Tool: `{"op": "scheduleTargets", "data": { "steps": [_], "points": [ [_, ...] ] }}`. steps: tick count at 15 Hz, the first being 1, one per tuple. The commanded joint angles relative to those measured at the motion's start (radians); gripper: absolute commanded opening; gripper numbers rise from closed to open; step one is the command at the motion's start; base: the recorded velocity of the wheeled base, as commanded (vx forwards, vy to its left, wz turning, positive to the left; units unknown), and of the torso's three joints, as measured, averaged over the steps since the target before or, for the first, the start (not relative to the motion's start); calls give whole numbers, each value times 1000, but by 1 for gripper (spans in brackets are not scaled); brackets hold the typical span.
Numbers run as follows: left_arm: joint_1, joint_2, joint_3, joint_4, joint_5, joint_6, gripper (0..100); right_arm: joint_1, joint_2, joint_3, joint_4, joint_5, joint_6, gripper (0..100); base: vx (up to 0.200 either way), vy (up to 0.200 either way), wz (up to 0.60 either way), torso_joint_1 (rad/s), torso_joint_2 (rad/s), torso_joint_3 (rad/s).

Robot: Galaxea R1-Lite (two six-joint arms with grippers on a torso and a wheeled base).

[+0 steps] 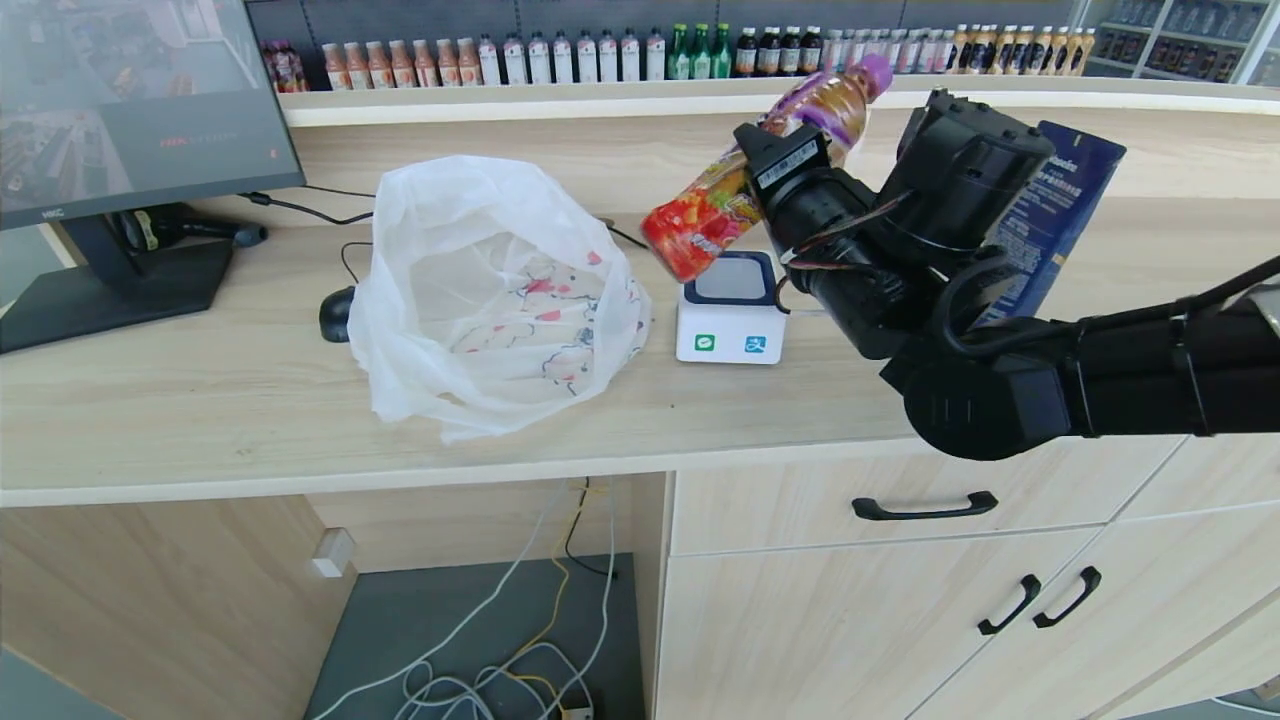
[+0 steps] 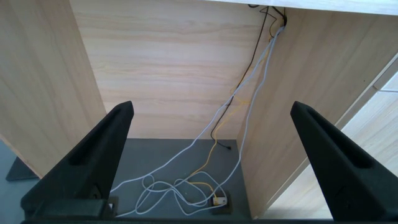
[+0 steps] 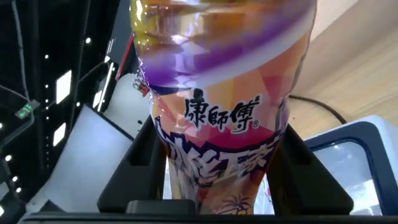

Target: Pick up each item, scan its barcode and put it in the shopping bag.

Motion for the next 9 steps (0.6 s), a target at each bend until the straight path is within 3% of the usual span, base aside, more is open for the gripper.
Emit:
{"op": "scheduleTargets", "data": {
  "steps": [1, 9],
  "points": [
    [1, 0, 0, 0, 0, 0, 100, -18, 9, -3, 10, -22, 53, 0, 0, 0, 0, 0, 0, 0],
    [1, 0, 0, 0, 0, 0, 100, -71, 19, 17, 10, -28, 241, 0, 0, 0, 0, 0, 0, 0]
  ]
}}
